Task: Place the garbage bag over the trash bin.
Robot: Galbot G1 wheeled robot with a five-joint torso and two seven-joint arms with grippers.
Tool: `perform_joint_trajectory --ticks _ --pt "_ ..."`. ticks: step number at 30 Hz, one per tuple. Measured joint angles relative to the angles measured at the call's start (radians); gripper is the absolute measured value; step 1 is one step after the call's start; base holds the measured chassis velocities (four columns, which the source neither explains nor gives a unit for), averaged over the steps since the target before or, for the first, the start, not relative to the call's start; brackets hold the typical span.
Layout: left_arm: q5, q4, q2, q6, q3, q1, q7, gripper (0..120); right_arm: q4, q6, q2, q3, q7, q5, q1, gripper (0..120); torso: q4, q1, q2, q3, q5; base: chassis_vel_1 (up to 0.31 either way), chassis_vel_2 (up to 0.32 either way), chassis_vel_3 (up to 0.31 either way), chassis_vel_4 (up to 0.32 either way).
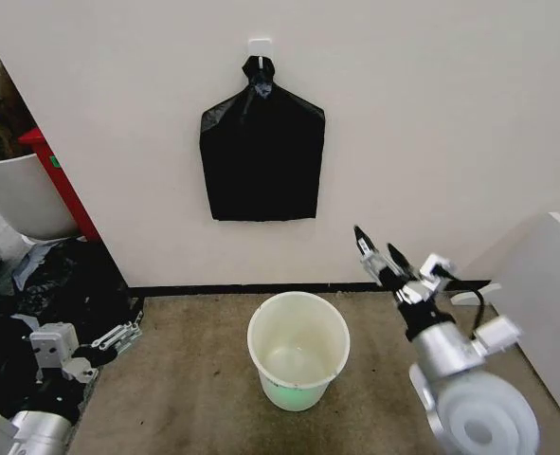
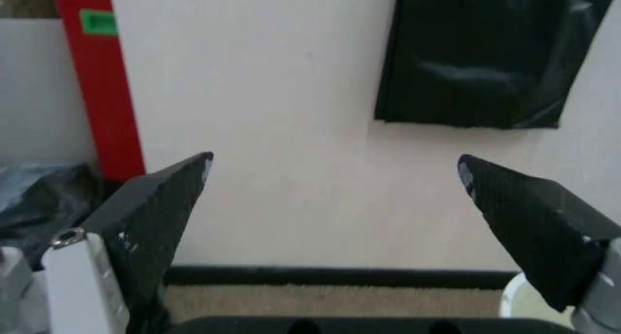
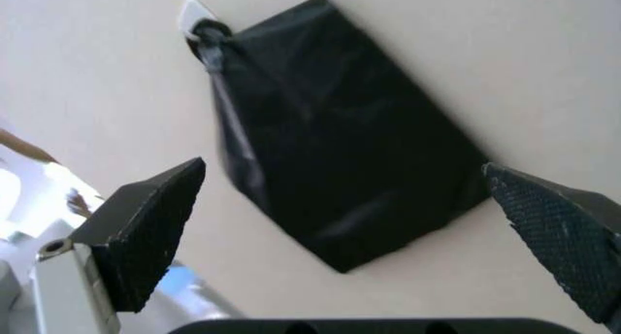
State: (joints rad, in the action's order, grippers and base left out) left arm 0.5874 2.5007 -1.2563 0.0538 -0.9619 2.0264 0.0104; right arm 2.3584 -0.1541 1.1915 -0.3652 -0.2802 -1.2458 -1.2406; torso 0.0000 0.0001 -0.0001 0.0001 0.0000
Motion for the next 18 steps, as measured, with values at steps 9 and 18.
perform_joint_trajectory --ticks 9,18 --pt "-0.003 -0.001 -0.005 -0.016 -0.004 0.041 -0.032 100 -0.166 0.031 0.045 0.120 -0.125 -0.273 0.309 100 0.0001 0.000 0.000 0.000 0.0000 0.000 0.000 0.000 0.000" --pt "-0.010 -0.001 -0.022 -0.039 -0.026 0.082 -0.047 100 -0.361 0.111 0.181 0.232 -0.174 -0.471 0.619 100 0.0001 0.000 0.000 0.000 -0.0003 0.000 0.000 0.000 0.000"
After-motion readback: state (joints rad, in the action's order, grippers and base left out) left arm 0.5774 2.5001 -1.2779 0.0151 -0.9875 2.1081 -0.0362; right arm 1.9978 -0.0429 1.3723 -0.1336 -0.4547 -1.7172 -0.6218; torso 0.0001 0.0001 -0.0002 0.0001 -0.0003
